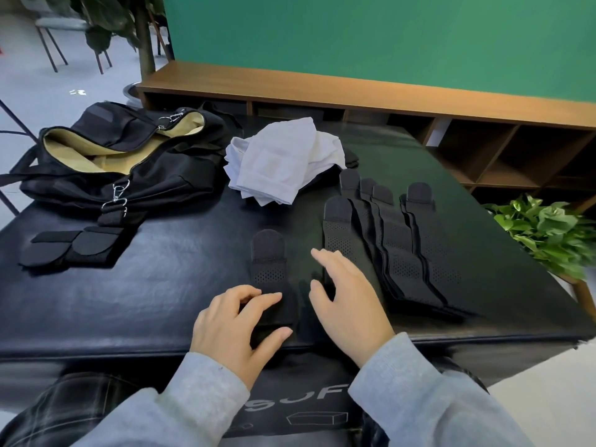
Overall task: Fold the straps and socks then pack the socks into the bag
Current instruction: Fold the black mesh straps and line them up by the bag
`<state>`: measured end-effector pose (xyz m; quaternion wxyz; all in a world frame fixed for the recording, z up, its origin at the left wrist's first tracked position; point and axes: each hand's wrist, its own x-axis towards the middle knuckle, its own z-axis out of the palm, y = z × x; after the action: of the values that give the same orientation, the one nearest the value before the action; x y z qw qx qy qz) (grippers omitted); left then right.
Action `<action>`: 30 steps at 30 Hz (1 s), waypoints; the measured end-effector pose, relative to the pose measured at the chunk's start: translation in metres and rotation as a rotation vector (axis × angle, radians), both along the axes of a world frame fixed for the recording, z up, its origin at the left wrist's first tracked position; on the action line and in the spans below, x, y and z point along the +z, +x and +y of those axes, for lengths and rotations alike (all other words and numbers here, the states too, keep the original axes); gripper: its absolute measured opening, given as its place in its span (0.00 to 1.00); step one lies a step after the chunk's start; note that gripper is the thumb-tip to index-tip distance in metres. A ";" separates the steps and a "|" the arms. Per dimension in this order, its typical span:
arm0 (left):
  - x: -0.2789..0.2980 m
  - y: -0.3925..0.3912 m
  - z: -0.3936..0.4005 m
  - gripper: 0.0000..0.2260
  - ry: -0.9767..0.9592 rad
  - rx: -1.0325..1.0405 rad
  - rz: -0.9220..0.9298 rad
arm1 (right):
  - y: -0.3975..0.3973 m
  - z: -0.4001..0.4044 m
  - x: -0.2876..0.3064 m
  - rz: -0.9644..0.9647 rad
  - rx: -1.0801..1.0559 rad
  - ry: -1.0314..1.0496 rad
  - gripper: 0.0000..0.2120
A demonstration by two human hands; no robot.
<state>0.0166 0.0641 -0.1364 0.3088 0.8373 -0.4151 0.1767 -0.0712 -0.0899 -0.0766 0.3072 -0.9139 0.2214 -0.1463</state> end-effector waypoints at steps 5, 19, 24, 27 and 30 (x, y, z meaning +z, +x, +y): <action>0.001 -0.004 -0.004 0.20 0.030 0.055 -0.010 | -0.008 0.009 -0.031 0.052 0.062 -0.278 0.19; 0.004 0.007 0.000 0.09 -0.066 0.103 0.005 | -0.009 0.006 -0.050 -0.159 -0.041 -0.261 0.20; 0.008 0.026 0.011 0.14 0.040 0.061 0.042 | -0.009 0.006 -0.041 -0.077 -0.051 -0.165 0.31; 0.014 0.028 0.014 0.11 0.036 0.005 0.187 | -0.006 0.008 -0.038 -0.086 -0.051 -0.169 0.29; 0.021 0.027 0.013 0.17 0.067 0.016 0.347 | 0.000 0.012 -0.037 -0.182 -0.105 -0.150 0.26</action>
<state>0.0434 0.0774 -0.1159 0.3462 0.8684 -0.3547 0.0182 -0.0711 -0.0776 -0.1131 0.2488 -0.9044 0.2285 -0.2606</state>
